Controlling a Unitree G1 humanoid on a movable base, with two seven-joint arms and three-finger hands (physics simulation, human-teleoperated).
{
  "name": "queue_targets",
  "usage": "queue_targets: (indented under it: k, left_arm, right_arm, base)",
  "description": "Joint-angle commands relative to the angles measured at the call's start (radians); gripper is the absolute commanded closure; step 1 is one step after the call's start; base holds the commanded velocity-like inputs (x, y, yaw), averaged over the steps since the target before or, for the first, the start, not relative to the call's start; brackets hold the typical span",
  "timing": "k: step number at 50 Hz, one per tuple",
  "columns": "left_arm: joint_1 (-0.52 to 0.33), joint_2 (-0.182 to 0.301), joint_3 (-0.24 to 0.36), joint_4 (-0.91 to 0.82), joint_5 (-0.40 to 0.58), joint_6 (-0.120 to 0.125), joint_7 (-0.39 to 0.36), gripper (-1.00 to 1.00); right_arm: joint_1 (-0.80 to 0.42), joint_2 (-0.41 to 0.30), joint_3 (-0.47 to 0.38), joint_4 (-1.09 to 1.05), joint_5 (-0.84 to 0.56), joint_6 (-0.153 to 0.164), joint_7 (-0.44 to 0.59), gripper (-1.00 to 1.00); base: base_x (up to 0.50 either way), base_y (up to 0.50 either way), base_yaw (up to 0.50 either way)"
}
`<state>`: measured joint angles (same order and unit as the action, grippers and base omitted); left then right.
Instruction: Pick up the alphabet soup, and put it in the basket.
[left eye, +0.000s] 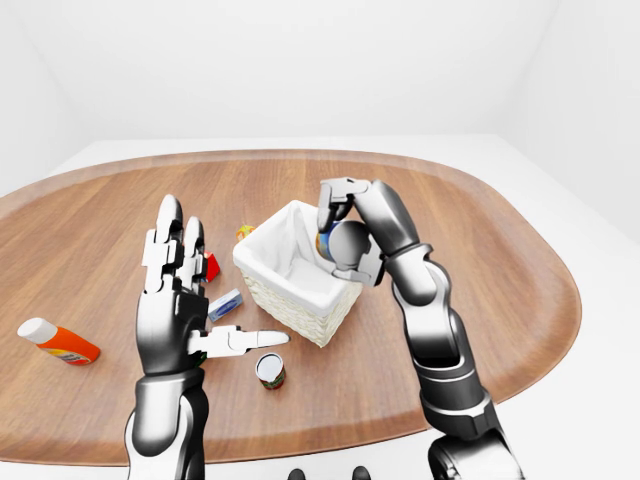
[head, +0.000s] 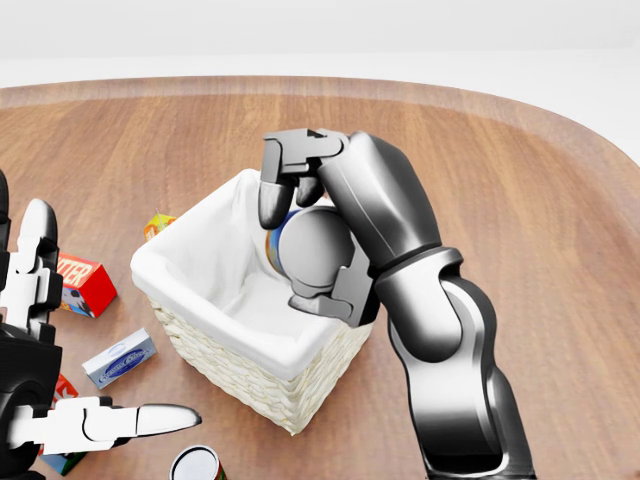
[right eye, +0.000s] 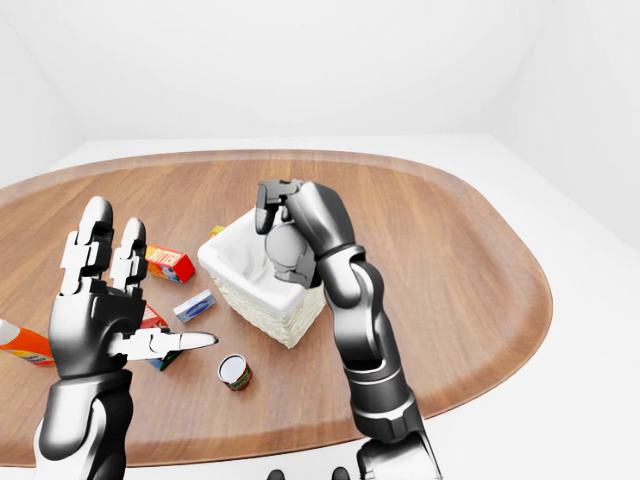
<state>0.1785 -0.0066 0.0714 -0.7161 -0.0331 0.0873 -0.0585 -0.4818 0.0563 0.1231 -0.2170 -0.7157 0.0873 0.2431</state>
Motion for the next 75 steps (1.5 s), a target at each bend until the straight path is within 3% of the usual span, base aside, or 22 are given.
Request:
queue_targets:
  k: [1, 19, 42, 57, 75]
  left_arm:
    - [0.000, 0.000, -0.002, 0.002, 0.000, 0.000, 0.000, -1.00]
    - [-0.001, 0.000, 0.002, 0.000, -0.003, 0.000, -0.002, -1.00]
    - [-0.001, 0.000, 0.002, 0.004, -0.003, 0.000, -0.002, -1.00]
    - [-0.006, 0.001, 0.003, 0.009, -0.003, 0.000, -0.002, -1.00]
    - [-0.011, 0.002, 0.009, 0.020, -0.006, 0.000, -0.003, -1.00]
  right_arm:
    - [-0.136, -0.002, -0.015, 0.173, 0.026, 0.000, -0.004, 1.00]
    - [-0.236, -0.012, -0.022, 0.370, 0.008, 0.000, 0.041, 1.00]
    - [-0.442, -0.033, -0.048, 0.836, 0.026, 0.000, -0.048, 1.00]
    - [-0.625, -0.019, -0.056, 1.226, 0.058, 0.000, -0.162, 1.00]
    - [-0.691, 0.021, -0.050, 1.399, 0.042, 0.000, -0.216, 1.00]
  base:
    - [0.00, 0.00, 0.00]
    - [0.00, 0.00, 0.00]
    - [0.00, 0.00, 0.00]
    - [0.00, 0.00, 0.00]
    - [0.00, 0.00, 0.00]
